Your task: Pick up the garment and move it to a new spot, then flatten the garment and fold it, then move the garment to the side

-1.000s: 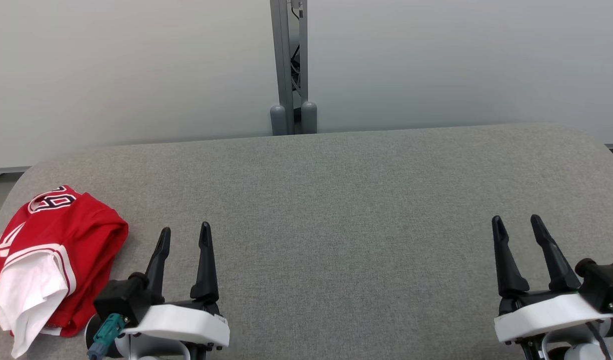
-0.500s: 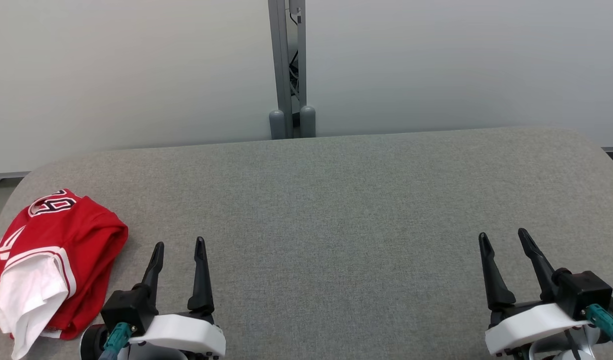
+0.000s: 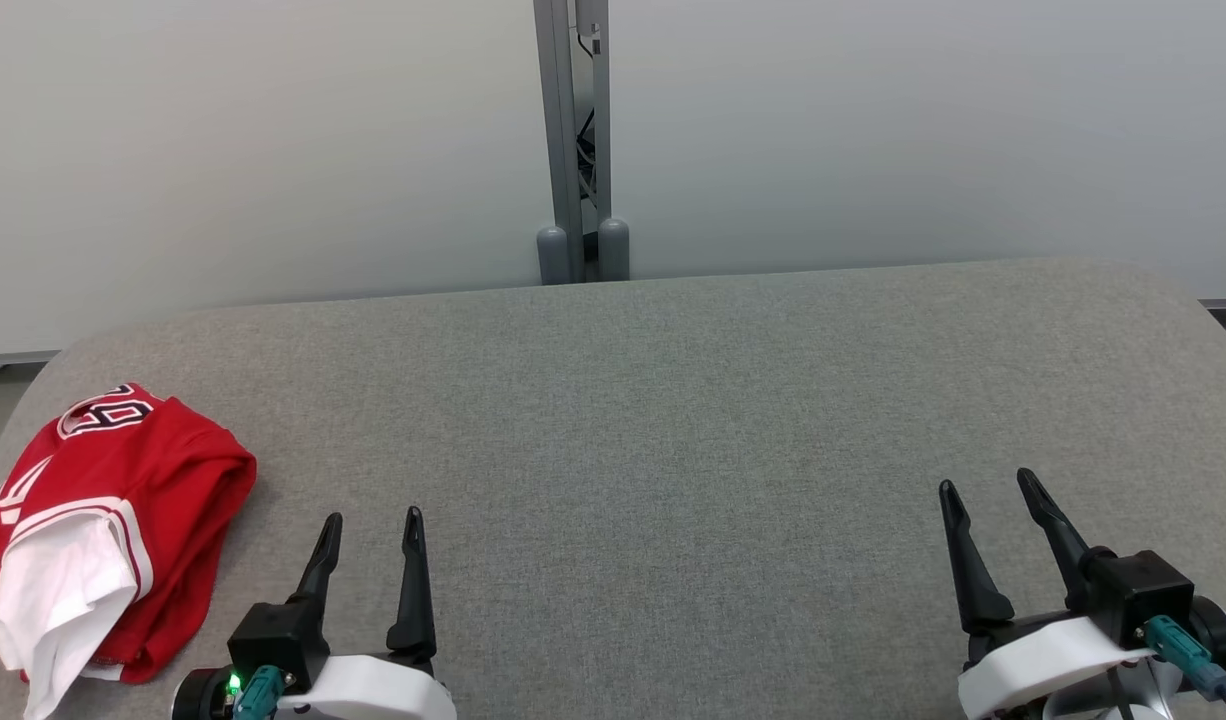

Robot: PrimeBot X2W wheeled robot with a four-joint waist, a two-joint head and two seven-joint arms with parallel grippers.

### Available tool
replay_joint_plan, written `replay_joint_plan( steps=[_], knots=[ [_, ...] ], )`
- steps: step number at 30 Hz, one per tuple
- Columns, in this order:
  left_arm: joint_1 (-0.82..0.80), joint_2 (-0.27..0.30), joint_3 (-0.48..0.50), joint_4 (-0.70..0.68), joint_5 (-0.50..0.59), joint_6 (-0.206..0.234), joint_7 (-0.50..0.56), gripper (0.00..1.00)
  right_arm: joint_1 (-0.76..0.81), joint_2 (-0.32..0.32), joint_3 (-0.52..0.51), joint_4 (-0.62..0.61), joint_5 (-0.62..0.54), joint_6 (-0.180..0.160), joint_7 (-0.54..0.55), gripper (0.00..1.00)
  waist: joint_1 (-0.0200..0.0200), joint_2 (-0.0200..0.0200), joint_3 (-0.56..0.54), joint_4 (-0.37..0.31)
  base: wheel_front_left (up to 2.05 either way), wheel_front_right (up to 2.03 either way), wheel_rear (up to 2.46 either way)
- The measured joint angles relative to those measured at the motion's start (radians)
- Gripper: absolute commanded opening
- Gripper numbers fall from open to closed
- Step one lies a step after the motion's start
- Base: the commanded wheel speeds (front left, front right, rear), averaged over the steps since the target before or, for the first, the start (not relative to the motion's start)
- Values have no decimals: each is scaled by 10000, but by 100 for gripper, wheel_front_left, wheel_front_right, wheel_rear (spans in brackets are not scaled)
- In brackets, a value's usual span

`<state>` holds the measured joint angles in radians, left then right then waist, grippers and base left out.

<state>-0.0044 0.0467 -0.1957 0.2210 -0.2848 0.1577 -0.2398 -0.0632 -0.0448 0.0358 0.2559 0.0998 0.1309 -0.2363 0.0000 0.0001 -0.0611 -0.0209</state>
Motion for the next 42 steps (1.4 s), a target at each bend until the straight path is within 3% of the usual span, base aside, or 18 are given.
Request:
replay_joint_plan(
  steps=[13, 27, 35, 42],
  knots=[
    [-27, 2, -56, 157, 800, -54, -209, 100, -100, -13, 109, 157, -669, 0, -217, 100, 0, 0, -42, -1, 0, 0, 0],
    [-58, -2, -109, 132, 913, -88, -221, 100, -72, -31, -61, 188, -445, -2, -253, 100, 0, 0, -65, 157, 0, 0, 0],
    [-202, 6, -104, 67, 1007, -136, -236, 100, 116, -31, 119, -52, -253, 0, -255, 100, 0, 0, -16, 923, 0, 0, 0],
    [-178, 12, 178, -63, 1237, -219, -236, 100, 150, -29, 516, -290, -6, 0, -267, 100, 1, 0, 82, 2420, 0, 0, 0]
  ],
)
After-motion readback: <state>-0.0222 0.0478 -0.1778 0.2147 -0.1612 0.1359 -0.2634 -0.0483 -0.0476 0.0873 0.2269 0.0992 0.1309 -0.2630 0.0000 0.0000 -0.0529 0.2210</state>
